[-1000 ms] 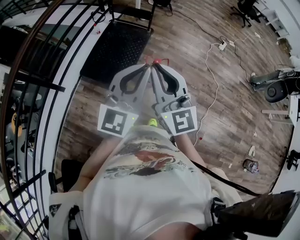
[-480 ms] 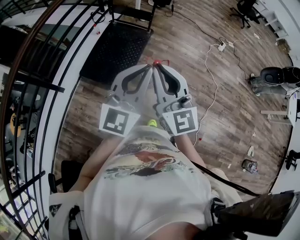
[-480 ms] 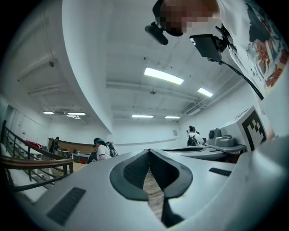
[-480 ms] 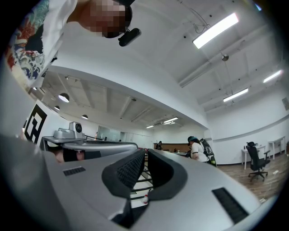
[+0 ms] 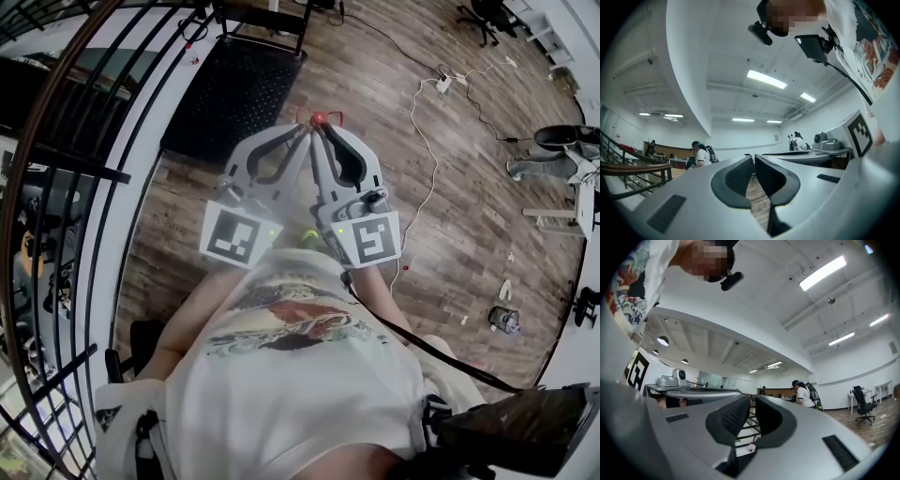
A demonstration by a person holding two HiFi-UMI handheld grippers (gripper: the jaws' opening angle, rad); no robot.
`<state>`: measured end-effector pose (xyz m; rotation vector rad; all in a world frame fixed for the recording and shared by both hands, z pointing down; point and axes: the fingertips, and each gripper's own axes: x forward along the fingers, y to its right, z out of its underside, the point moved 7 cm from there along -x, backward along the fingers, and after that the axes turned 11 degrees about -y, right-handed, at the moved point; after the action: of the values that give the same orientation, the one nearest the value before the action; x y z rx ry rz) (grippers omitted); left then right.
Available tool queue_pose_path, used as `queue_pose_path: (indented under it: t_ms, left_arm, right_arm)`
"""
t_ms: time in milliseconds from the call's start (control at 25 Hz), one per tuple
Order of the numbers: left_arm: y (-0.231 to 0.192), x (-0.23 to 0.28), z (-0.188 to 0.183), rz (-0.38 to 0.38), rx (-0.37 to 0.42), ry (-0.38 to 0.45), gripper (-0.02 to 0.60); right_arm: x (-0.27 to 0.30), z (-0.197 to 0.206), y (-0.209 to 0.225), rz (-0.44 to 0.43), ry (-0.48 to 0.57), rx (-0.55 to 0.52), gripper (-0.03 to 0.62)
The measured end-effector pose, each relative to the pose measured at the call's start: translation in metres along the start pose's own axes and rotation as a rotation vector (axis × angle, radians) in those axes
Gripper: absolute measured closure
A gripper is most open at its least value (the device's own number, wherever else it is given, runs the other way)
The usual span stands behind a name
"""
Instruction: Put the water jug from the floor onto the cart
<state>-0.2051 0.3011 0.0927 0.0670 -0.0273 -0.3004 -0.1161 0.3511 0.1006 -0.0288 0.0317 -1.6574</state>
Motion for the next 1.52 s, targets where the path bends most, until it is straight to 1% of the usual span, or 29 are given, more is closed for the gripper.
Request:
queue_pose_path:
  t_ms: [200, 320, 480, 560, 600, 680, 720, 840, 960, 1160, 1360, 1520]
  left_arm:
    - [-0.009, -0.007, 0.001, 0.012, -0.007, 0.013, 0.569]
    - [-0.016, 0.001, 0.004, 0.019, -0.005, 0.002, 0.569]
    - [-0.017, 0.011, 0.012, 0.026, 0.003, -0.022, 0.569]
    - [-0.018, 0.022, 0.017, 0.035, 0.016, -0.044, 0.569]
    - [-0.019, 0.031, 0.019, 0.039, 0.041, -0.060, 0.569]
    - [-0.024, 0.054, 0.021, 0.042, 0.115, -0.098, 0.569]
    - [-0.026, 0.065, 0.022, 0.039, 0.136, -0.108, 0.569]
    - [-0.034, 0.095, 0.022, 0.020, 0.140, -0.109, 0.569]
    - [-0.042, 0.126, 0.020, -0.001, 0.163, -0.116, 0.569]
    - [-0.048, 0.183, 0.018, -0.035, 0.172, -0.133, 0.569]
    - [-0.053, 0.227, 0.027, -0.047, 0.194, -0.143, 0.569]
    - [-0.057, 0.262, 0.034, -0.067, 0.188, -0.134, 0.569]
  right_arm:
    - [0.008, -0.004, -0.012, 0.036, 0.011, -0.010, 0.563]
    - [0.015, -0.001, -0.005, 0.034, -0.005, -0.003, 0.563]
    - [0.017, 0.012, 0.004, 0.026, -0.050, -0.001, 0.563]
    - [0.021, 0.014, 0.014, 0.028, -0.045, 0.000, 0.563]
    - [0.025, 0.015, 0.022, 0.029, -0.042, 0.003, 0.563]
    - [0.034, 0.019, 0.044, 0.028, -0.050, 0.016, 0.563]
    - [0.040, 0.021, 0.055, 0.025, -0.054, 0.021, 0.563]
    - [0.054, 0.027, 0.084, 0.002, -0.062, 0.004, 0.563]
    - [0.070, 0.028, 0.115, -0.008, -0.072, -0.001, 0.563]
    - [0.093, 0.023, 0.171, -0.031, -0.043, 0.019, 0.563]
    - [0.108, 0.031, 0.212, -0.051, 0.006, 0.031, 0.563]
    - [0.118, 0.040, 0.243, -0.044, 0.002, 0.017, 0.563]
